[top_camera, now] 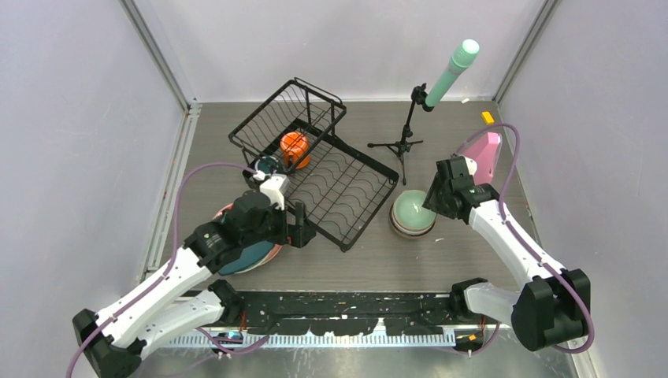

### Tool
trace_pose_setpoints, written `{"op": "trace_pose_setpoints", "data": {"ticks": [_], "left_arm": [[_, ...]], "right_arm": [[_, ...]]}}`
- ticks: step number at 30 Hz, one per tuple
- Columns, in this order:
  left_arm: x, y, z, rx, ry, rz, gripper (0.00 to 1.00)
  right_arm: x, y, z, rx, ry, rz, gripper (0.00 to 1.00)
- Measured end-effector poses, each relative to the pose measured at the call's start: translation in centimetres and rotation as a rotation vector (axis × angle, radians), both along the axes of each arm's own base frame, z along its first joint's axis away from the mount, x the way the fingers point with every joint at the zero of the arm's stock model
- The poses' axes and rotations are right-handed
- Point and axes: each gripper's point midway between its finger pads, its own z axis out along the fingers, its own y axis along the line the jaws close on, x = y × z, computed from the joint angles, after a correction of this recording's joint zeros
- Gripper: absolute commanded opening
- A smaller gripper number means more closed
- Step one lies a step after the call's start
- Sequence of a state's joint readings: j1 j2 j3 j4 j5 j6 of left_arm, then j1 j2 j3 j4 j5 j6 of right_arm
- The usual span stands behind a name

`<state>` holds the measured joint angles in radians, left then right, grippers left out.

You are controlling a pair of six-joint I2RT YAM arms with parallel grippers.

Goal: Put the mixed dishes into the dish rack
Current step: Pick up the bowl from the center of the board.

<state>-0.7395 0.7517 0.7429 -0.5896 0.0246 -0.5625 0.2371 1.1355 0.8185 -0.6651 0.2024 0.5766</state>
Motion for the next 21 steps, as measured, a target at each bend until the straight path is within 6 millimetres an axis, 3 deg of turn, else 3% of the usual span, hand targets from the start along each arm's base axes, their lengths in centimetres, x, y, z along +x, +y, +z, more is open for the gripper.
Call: {"op": "trace_pose_setpoints", "data": {"ticks": [4, 11, 21], "left_arm": [[0.4, -0.3, -1.0, 0.059, 0.005, -0.009, 1.00], [0.6, -0.3, -1.4, 0.088, -0.004, -0.024, 1.00], [0.5, 0.0, -0.3, 0.062, -0.041, -0.017, 1.00]], "right_arm": [[0.0, 0.0, -0.2, -0.004, 0.004, 0.002, 0.33], [-0.1, -0.4, -0.4, -0.022, 0.010, -0.001, 0.29], [-0.6, -0.4, -0.6, -0.026, 0.026, 0.008, 0.20]]}}
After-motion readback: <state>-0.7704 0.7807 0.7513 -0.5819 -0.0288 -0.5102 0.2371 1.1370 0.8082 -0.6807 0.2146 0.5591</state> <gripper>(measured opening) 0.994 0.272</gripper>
